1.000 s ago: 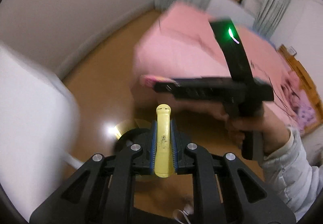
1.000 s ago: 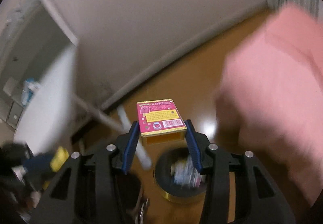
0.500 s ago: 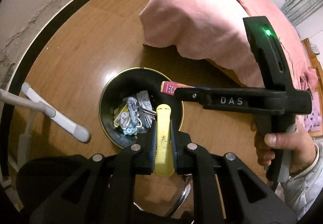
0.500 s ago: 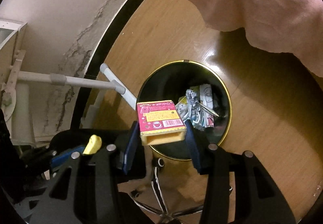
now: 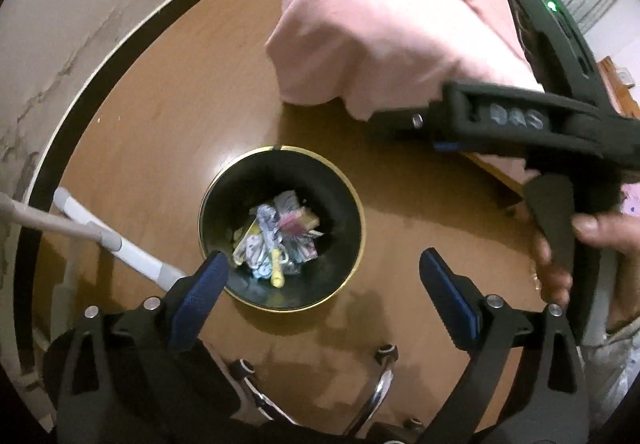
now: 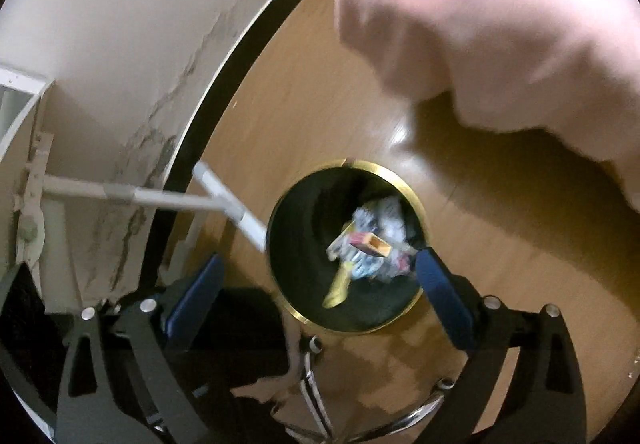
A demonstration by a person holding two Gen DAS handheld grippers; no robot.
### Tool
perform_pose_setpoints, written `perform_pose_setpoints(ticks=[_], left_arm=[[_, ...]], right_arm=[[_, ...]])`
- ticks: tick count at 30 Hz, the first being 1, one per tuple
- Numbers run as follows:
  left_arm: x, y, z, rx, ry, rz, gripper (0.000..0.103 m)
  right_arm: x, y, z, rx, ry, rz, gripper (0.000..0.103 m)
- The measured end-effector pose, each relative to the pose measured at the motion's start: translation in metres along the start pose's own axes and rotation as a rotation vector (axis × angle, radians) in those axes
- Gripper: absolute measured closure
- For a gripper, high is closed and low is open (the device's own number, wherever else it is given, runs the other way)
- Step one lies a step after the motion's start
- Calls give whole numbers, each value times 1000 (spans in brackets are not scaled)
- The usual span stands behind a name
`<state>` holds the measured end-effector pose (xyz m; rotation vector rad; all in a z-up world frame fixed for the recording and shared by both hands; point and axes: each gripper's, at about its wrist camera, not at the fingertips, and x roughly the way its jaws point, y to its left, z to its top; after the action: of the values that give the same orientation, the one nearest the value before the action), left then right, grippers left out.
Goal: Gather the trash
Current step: 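Carry yellow piece and pink box over the bin to drop them, then swing both open tools back toward the desk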
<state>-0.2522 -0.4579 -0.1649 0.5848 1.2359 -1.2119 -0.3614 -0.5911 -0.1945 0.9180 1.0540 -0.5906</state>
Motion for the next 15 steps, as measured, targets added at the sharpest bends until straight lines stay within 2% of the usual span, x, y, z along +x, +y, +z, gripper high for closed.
perform_pose_setpoints(ticks=[2,4,7,10,12,14,15], left_arm=[[-25,-11,3,42,-34,-4,10],[-57,-22,6,91,-85,-33,10],[-127,-24,8,119,-225,-54,10],[-185,-6,3,100,-354,3,10],[-228,22,-5,58,-443,40,10],[-265,56,-18,-13,-516,127,10],[-283,78,-29,-61,-553,195,10]], right_arm=[[-29,6,6,-29,-120,-138,8],[-60,19,10,-83,-281,-310,7],[-86,39,11,-137,-416,-467,7],[-104,63,9,-185,-470,-427,7],[-115,87,8,-224,-508,-384,7],[-126,121,9,-283,-538,-328,7],[-130,138,9,-311,-549,-299,7]])
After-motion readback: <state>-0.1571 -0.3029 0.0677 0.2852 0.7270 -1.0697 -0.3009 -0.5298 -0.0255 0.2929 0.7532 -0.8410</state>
